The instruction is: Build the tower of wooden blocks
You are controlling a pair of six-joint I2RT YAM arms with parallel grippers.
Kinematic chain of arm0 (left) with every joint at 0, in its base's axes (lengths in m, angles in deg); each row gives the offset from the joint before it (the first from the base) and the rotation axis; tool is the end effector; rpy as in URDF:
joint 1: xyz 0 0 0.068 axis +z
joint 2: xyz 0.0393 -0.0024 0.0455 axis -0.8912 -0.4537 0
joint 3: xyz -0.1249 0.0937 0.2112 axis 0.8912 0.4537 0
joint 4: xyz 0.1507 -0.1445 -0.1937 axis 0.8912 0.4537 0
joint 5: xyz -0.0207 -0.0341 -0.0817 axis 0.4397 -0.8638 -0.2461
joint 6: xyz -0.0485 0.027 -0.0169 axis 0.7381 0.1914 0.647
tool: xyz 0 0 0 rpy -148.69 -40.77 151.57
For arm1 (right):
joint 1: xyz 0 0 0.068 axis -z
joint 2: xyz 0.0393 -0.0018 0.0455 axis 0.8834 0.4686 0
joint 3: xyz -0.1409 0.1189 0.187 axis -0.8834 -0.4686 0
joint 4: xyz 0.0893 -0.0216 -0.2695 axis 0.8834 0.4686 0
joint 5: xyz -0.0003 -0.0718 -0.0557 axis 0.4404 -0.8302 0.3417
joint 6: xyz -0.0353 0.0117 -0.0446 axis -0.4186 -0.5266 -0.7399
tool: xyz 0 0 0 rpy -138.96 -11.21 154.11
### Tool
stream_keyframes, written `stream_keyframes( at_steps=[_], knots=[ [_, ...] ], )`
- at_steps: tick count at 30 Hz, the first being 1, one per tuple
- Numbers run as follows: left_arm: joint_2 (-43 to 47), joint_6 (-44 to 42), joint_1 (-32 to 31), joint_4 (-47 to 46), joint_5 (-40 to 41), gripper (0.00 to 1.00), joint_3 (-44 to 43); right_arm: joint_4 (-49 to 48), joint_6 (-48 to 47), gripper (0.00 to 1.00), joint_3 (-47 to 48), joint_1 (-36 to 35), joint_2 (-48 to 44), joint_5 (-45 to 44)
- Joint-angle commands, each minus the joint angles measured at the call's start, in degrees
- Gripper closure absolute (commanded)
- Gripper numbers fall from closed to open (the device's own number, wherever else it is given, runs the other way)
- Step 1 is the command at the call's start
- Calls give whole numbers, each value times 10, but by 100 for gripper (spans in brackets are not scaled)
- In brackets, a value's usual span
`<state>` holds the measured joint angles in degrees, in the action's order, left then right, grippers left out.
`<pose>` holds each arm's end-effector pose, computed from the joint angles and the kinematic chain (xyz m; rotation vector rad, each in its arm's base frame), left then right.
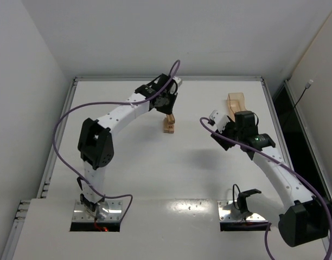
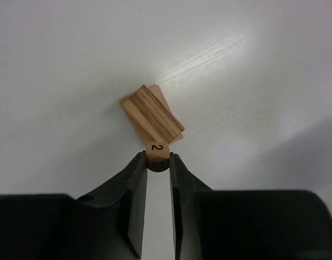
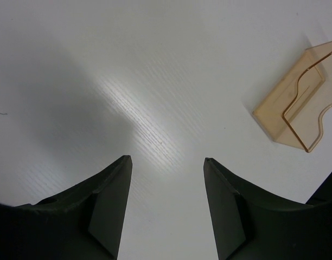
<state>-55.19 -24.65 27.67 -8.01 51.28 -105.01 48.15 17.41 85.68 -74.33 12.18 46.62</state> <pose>0.3831 -0.2691 0.2911 0.3902 2.3769 -0.3530 0.2428 0.0591 0.2333 -0.9098 2.1554 0.0230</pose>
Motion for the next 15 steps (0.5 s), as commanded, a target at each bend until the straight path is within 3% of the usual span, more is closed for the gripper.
stream_keyframes(
  at_steps=[1,15],
  knots=[
    [-12,-15,2,27,-54,100,-50,-16,8,47,21,10,5,21],
    [-69,-26,36,40,-104,100,-104,-16,13,47,26,16,15,37]
  ],
)
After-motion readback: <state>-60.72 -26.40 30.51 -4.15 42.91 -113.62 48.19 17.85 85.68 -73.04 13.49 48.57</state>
